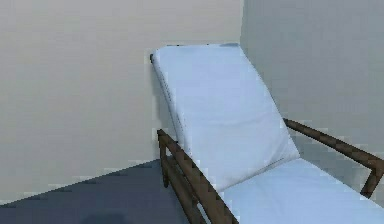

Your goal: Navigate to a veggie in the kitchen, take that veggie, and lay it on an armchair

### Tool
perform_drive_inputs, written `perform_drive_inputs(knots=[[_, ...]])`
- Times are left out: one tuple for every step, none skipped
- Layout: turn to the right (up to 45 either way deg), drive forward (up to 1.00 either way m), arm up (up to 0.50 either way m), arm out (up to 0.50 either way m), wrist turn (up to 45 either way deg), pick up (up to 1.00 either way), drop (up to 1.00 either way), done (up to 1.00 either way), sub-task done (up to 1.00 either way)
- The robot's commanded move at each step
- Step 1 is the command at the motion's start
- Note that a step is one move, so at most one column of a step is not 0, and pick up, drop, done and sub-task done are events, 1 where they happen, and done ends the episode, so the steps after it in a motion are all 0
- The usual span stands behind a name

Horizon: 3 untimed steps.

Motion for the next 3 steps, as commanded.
perform_drive_inputs(knots=[[0.0, 0.00, -0.26, 0.00, 0.0, 0.00, 0.00, 0.00, 0.00], [0.0, 0.00, -0.32, 0.00, 0.0, 0.00, 0.00, 0.00, 0.00], [0.0, 0.00, 0.00, 0.00, 0.0, 0.00, 1.00, 0.00, 0.00]])
